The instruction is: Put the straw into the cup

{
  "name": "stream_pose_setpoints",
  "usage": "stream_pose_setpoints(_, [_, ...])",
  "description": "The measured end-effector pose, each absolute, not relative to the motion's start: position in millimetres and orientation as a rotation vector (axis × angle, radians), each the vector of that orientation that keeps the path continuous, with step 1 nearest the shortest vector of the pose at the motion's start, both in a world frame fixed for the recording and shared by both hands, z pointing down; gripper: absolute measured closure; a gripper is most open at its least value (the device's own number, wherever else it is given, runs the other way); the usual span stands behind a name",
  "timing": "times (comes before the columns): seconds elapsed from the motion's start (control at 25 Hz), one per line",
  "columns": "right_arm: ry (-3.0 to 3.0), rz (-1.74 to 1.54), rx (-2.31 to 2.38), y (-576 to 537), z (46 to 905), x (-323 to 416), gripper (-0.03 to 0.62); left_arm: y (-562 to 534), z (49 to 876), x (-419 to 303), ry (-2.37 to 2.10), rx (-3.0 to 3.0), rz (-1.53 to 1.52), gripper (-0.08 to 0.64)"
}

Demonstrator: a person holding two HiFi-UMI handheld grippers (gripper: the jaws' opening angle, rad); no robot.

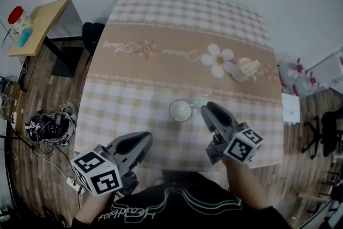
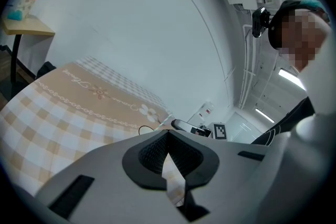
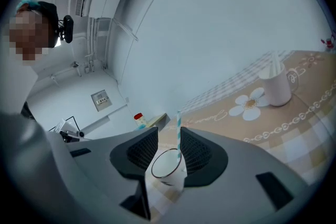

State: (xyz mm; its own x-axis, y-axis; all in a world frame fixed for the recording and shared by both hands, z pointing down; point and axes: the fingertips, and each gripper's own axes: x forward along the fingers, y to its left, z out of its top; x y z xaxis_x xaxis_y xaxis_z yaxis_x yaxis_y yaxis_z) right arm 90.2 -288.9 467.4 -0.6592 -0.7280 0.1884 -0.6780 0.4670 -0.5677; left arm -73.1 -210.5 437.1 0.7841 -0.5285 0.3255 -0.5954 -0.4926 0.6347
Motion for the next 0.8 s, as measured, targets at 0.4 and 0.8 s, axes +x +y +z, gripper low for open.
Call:
stream_pose_setpoints(0.4, [2.701,-0.795,-1.157,-214.5,394.5,64.2,0.471,-160.3,404.2,-87.8,-0.832,2.294,0.057,0.563])
stream_pose_setpoints(0.8, [2.898,-0.643,-0.968,-148.6,338.5,23.3,0.485,-130.2,364.1,-87.4,-0.816,2.384,-0.005,0.563])
